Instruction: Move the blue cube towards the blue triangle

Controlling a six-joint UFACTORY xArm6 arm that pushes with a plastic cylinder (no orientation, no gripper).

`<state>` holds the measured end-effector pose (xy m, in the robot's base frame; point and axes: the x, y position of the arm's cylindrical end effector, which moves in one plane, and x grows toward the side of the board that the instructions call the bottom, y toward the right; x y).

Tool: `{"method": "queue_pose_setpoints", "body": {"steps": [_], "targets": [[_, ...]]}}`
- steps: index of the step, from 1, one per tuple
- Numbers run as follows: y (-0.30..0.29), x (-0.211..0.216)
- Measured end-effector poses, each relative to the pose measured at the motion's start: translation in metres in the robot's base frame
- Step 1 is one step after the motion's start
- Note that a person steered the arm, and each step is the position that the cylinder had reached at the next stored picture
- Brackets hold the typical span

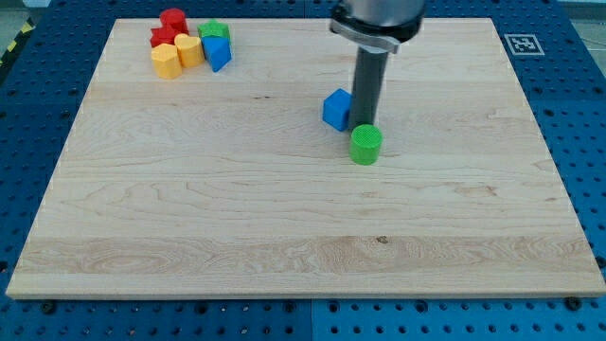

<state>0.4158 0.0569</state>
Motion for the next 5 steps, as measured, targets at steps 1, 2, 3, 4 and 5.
{"method": "queue_pose_setpoints", "body": {"steps": [1, 2, 3, 4, 5], "targets": [[-0.006, 0.0], [0.035, 0.0], [0.06, -0.008], [0.062, -0.014], [0.055, -0.014]]}}
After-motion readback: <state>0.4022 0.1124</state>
